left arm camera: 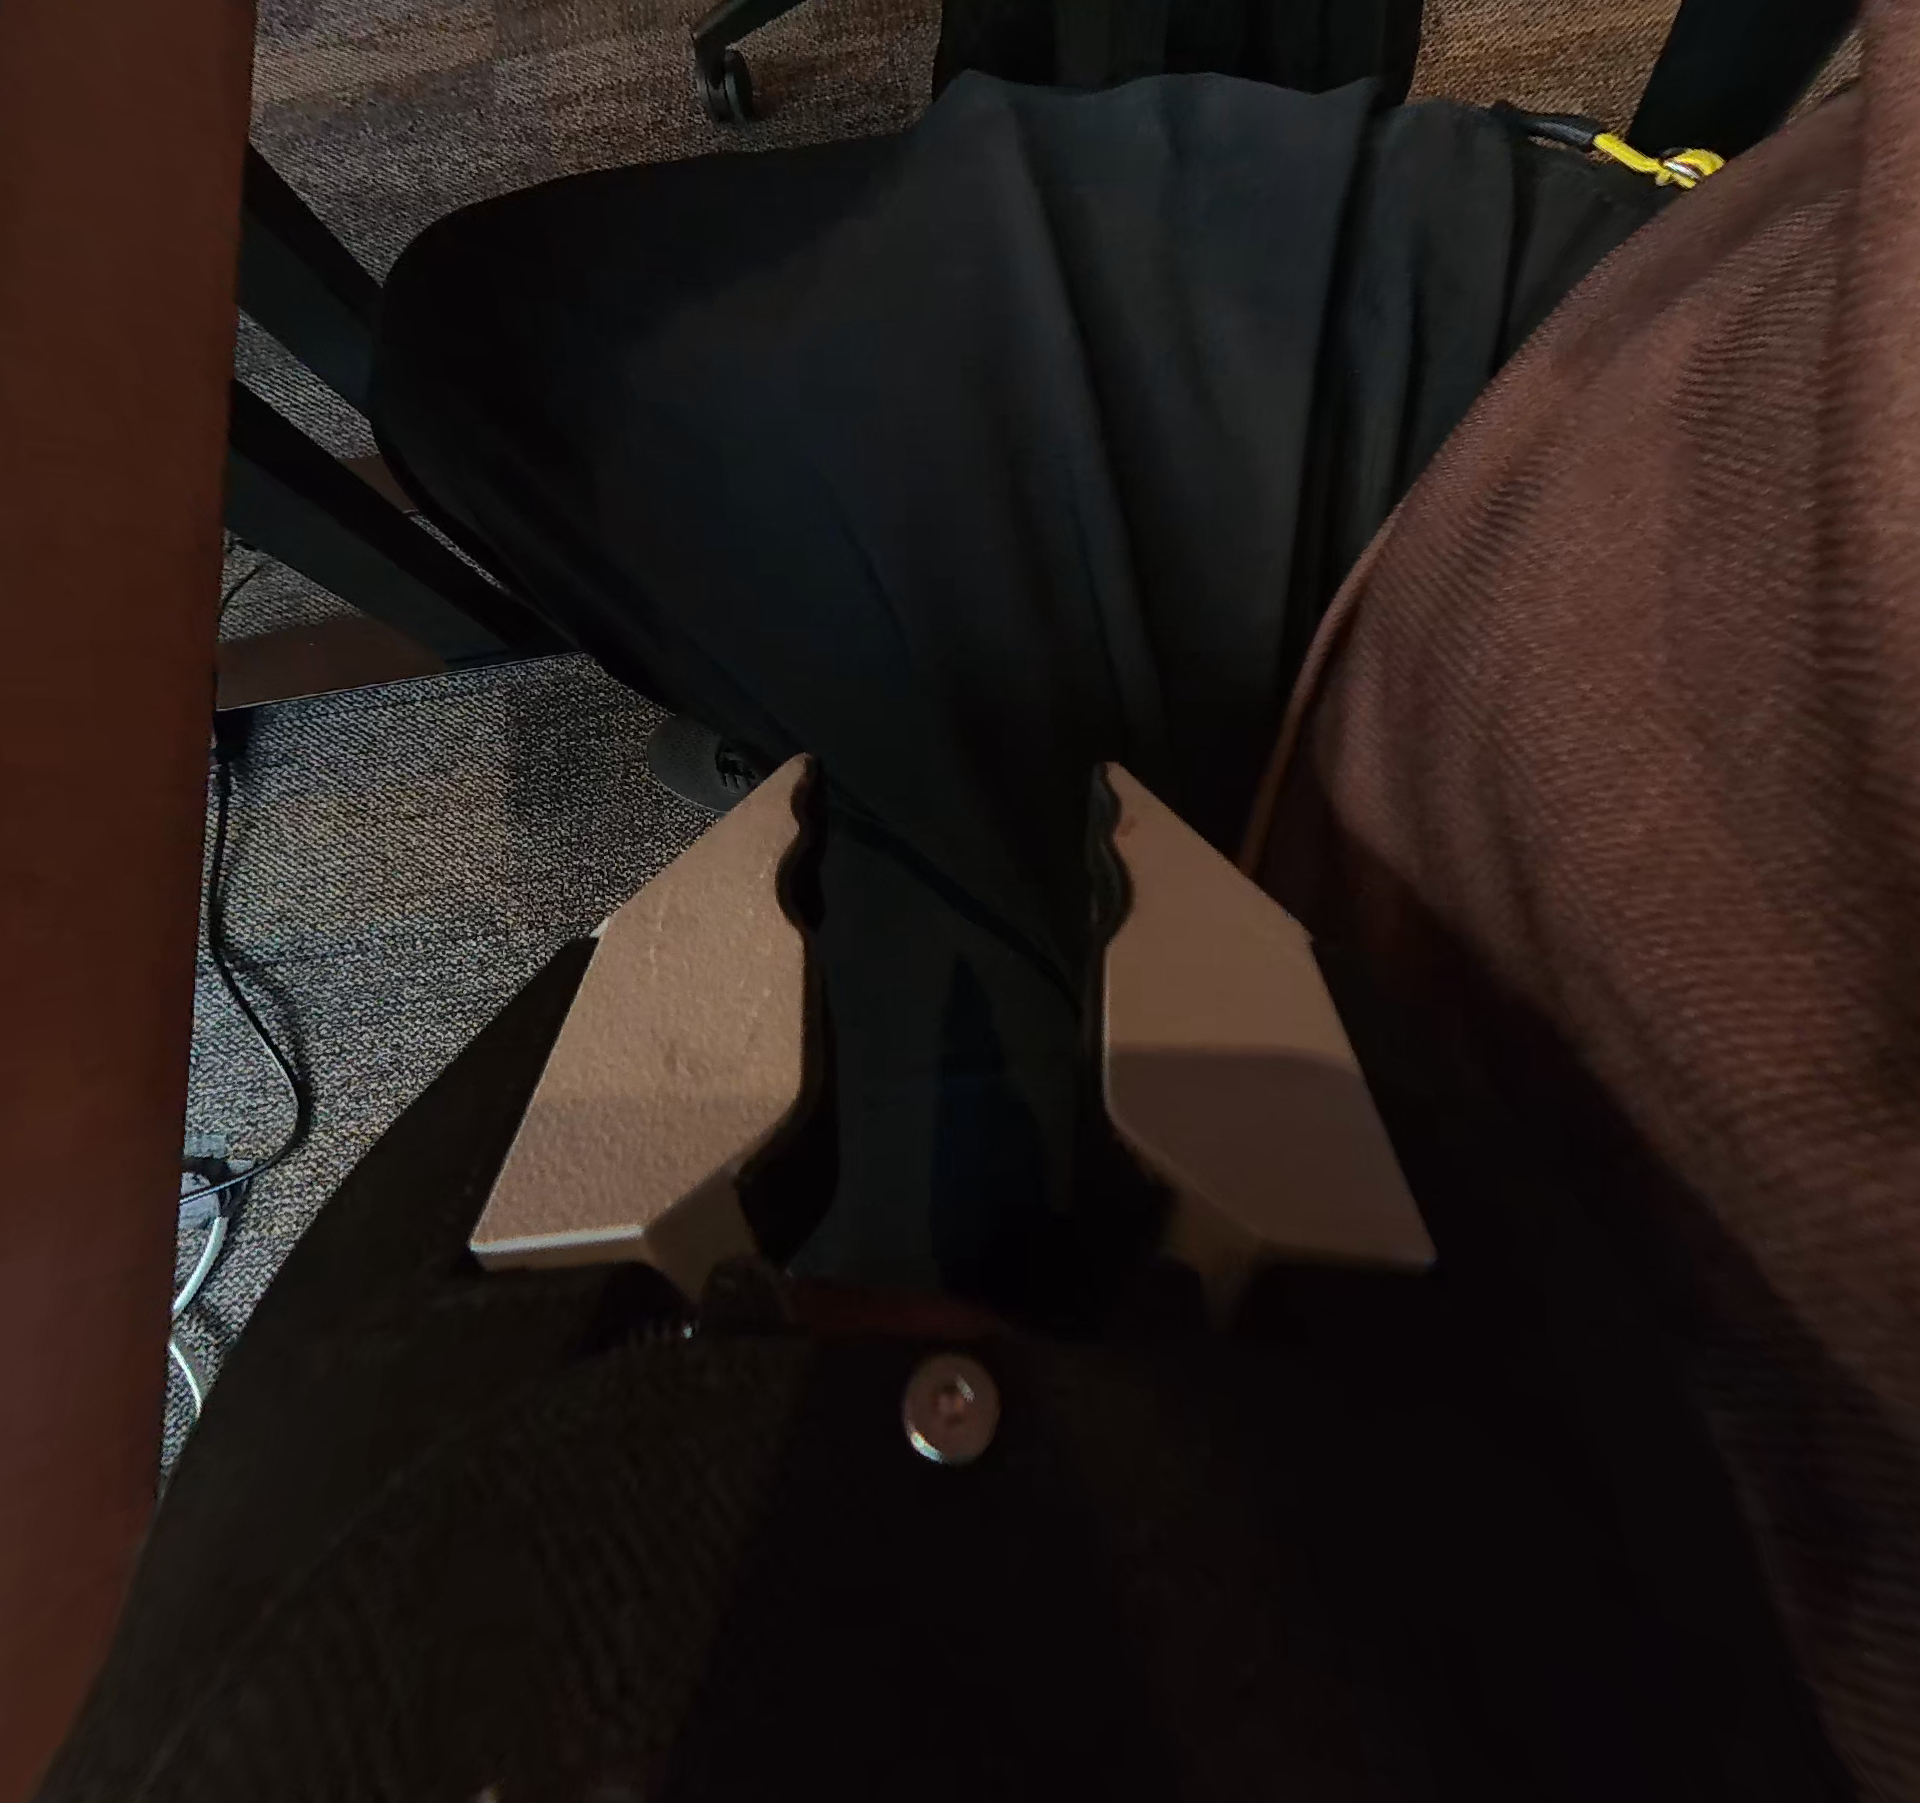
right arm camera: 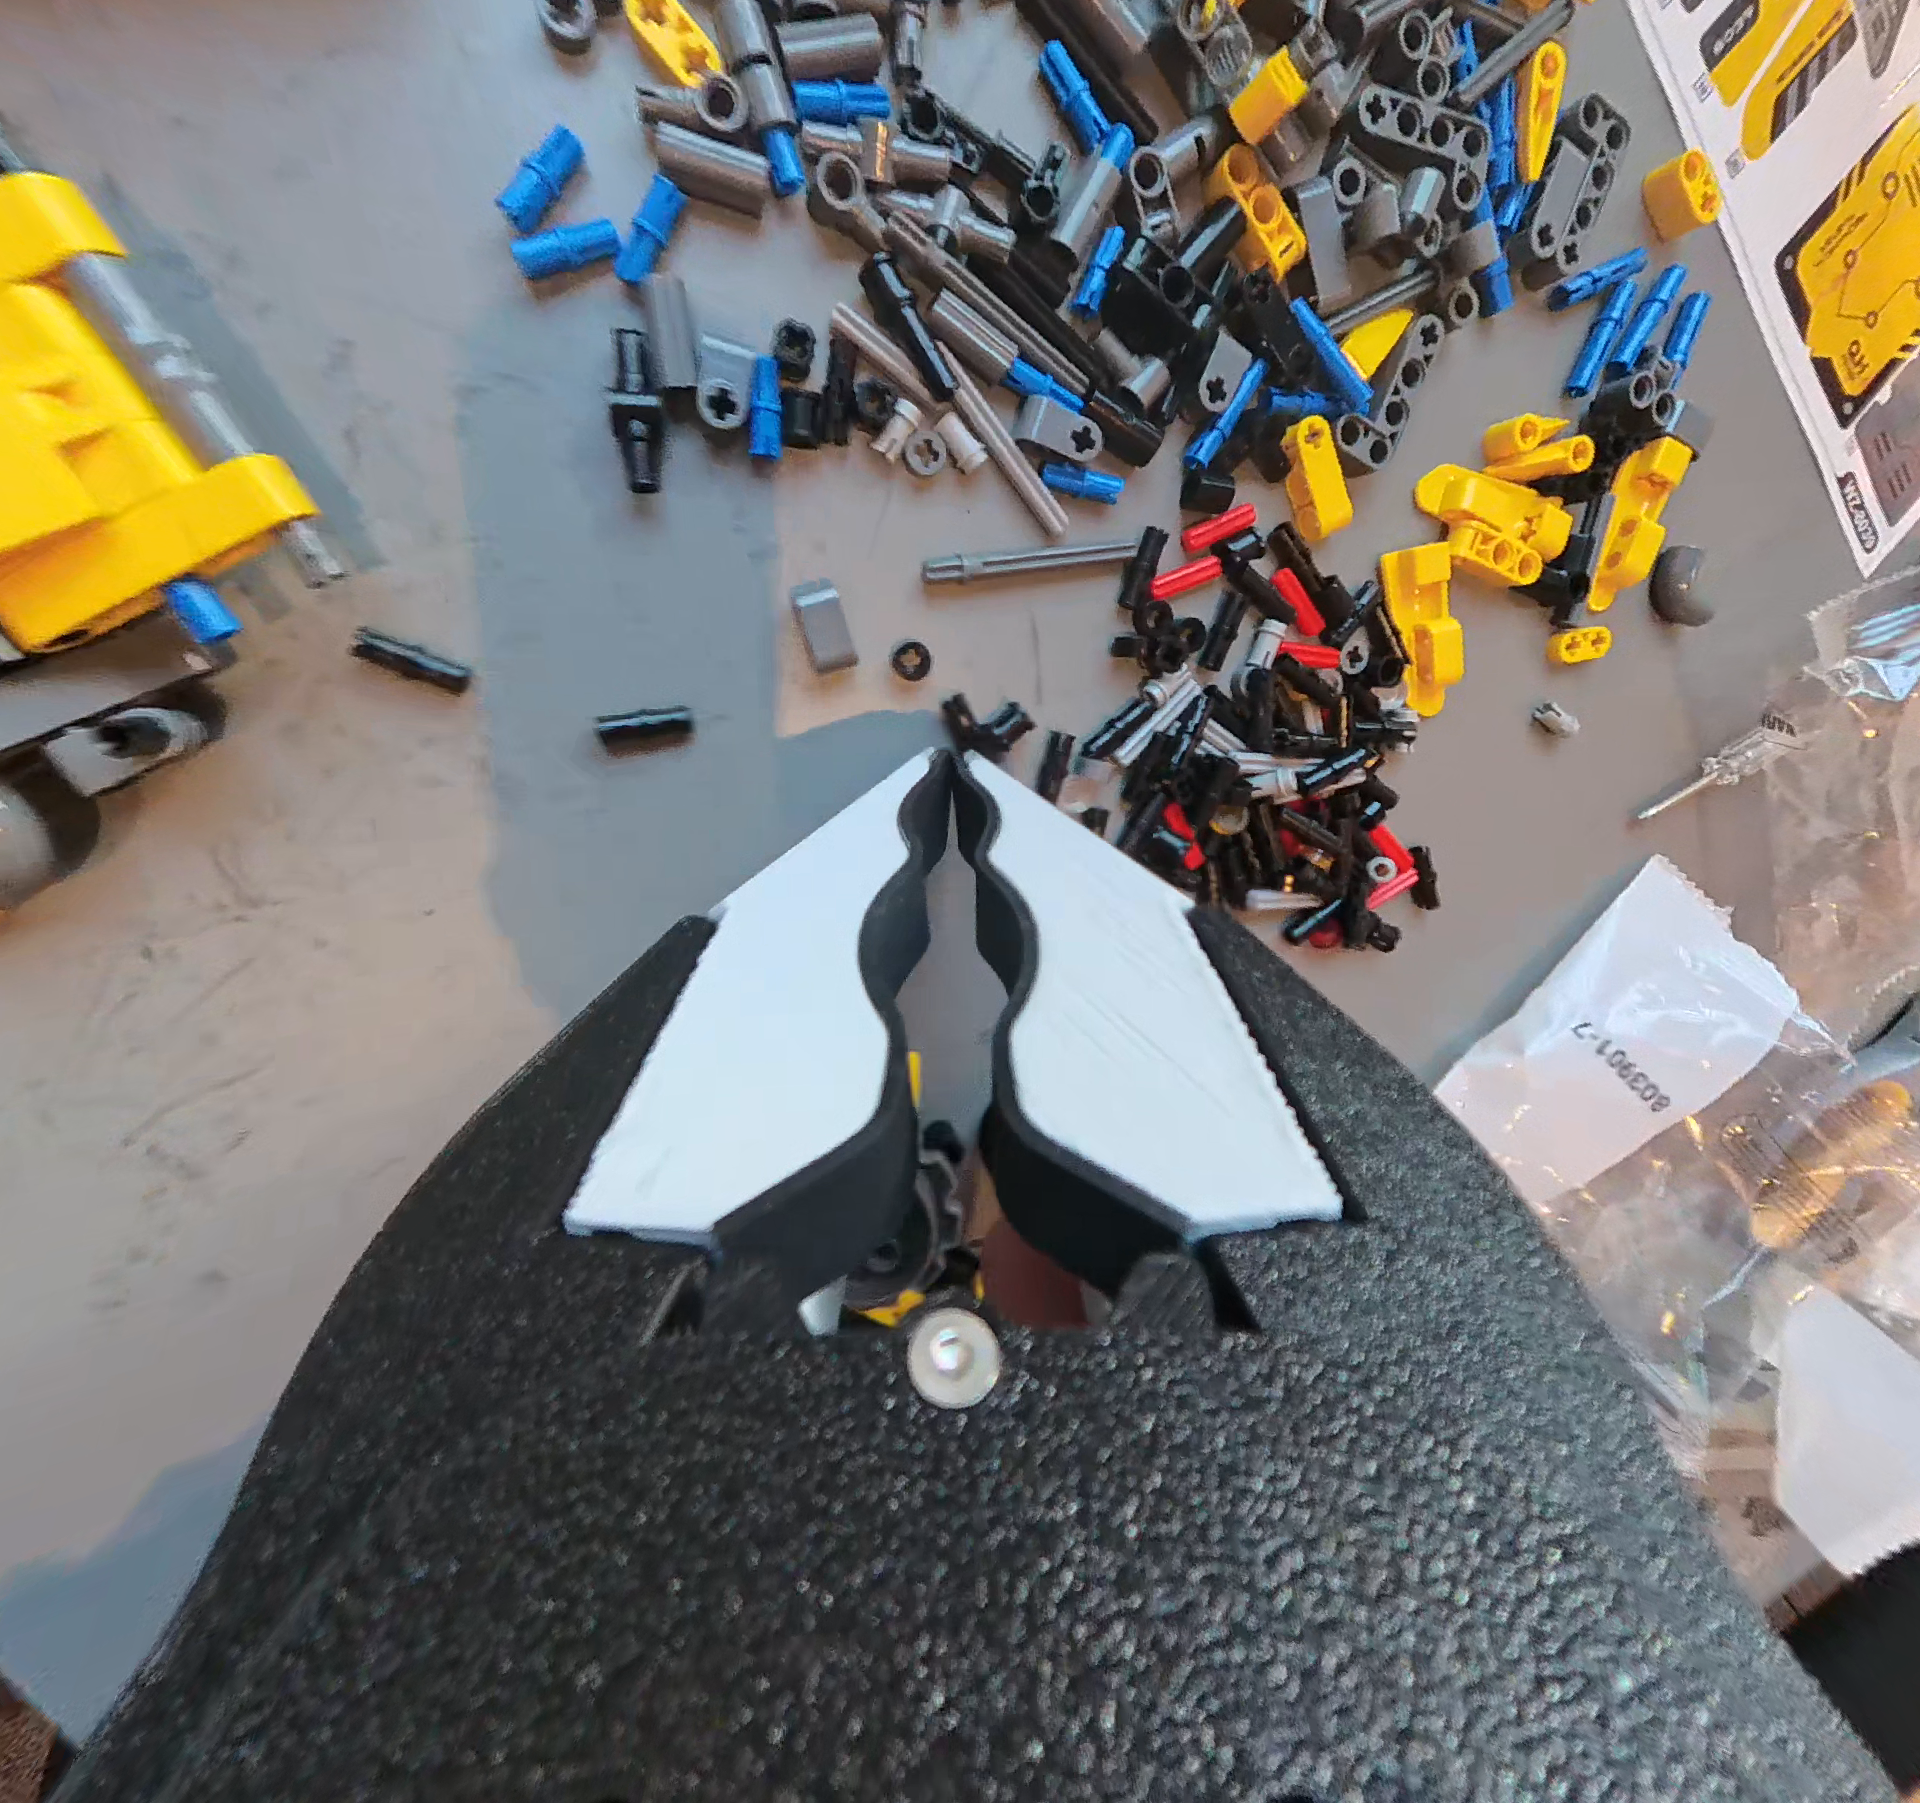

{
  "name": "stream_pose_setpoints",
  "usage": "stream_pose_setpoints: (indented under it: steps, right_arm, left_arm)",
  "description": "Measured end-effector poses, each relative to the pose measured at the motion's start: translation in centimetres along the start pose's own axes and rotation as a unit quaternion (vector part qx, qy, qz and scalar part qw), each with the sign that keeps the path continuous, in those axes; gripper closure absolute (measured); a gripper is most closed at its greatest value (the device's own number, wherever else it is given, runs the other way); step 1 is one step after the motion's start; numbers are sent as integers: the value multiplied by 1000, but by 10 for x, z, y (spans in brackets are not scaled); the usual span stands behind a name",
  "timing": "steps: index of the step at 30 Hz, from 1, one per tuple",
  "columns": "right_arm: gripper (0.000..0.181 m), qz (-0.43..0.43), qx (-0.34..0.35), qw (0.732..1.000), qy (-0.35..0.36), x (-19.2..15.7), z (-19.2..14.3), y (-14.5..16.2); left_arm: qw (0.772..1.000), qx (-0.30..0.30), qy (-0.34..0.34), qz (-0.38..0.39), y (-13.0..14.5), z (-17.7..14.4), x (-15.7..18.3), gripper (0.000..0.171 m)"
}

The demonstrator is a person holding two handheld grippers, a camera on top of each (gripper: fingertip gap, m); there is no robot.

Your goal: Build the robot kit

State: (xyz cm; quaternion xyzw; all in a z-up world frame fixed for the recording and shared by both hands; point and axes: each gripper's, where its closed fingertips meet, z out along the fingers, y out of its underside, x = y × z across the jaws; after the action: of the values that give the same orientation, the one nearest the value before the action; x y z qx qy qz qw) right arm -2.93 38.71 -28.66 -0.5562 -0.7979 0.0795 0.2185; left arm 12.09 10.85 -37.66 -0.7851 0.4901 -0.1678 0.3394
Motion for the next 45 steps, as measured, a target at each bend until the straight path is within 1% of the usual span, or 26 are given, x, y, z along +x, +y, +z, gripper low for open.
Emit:
stream_pose_setpoints:
  steps: [2, 4, 8, 11, 15, 19, 23, 25, 27, 29, 31, 32, 36, 39, 45]
  right_arm:
    - [181, 3, 21, 999, -32, -16, -6, -3]
    - [176, -1, 31, 998, -61, -32, -9, -3]
    - [177, -18, 24, 998, -58, -39, -3, -1]
    - [181, -18, 35, 997, -67, -42, -3, -9]
    - [181, -35, 38, 996, -75, -52, -1, -14]
    - [181, -29, 48, 995, -89, -61, -2, -19]
    - [181, -35, 52, 996, -60, -59, -5, -22]
    - [181, -24, 68, 997, -40, -54, -11, -28]
    - [181, -10, 106, 994, 7, -42, -22, -38]
    - [181, 11, 167, 983, 70, -31, -41, -50]
    - [181, 42, 213, 970, 108, -28, -59, -55]
    - [181, 55, 226, 965, 119, -29, -65, -54]
    - [181, 83, 252, 955, 133, -45, -78, -46]
    - [181, 101, 268, 946, 149, -52, -79, -37]
    - [181, 145, 287, 932, 169, -47, -79, -23]
  left_arm:
    - [1000, 1, 2, -1, 0, 0, 1, 123]
    - [1000, 2, 4, 0, -1, 0, 2, 123]
    - [1000, 1, 7, 6, -2, 1, 5, 123]
    - [1000, -4, 3, 9, 0, 2, 4, 123]
    - [1000, -3, 1, 1, 1, 1, 1, 123]
    - [1000, -3, 3, 4, 1, 1, 2, 123]
    - [1000, -5, 4, 9, 1, 2, 4, 123]
    - [1000, -4, 3, 8, 1, 1, 3, 123]
    - [1000, -2, 3, 5, 1, 0, 2, 123]
    - [1000, -1, 3, 3, 0, 0, 2, 123]
    - [1000, -1, 3, 4, 0, 0, 2, 123]
    - [1000, -2, 3, 4, 0, 1, 3, 123]
    - [1000, -3, 6, 5, 0, 2, 4, 123]
    - [1000, -8, 7, 4, 2, 4, 4, 123]
    - [1000, -11, 4, 3, 4, 5, 3, 123]
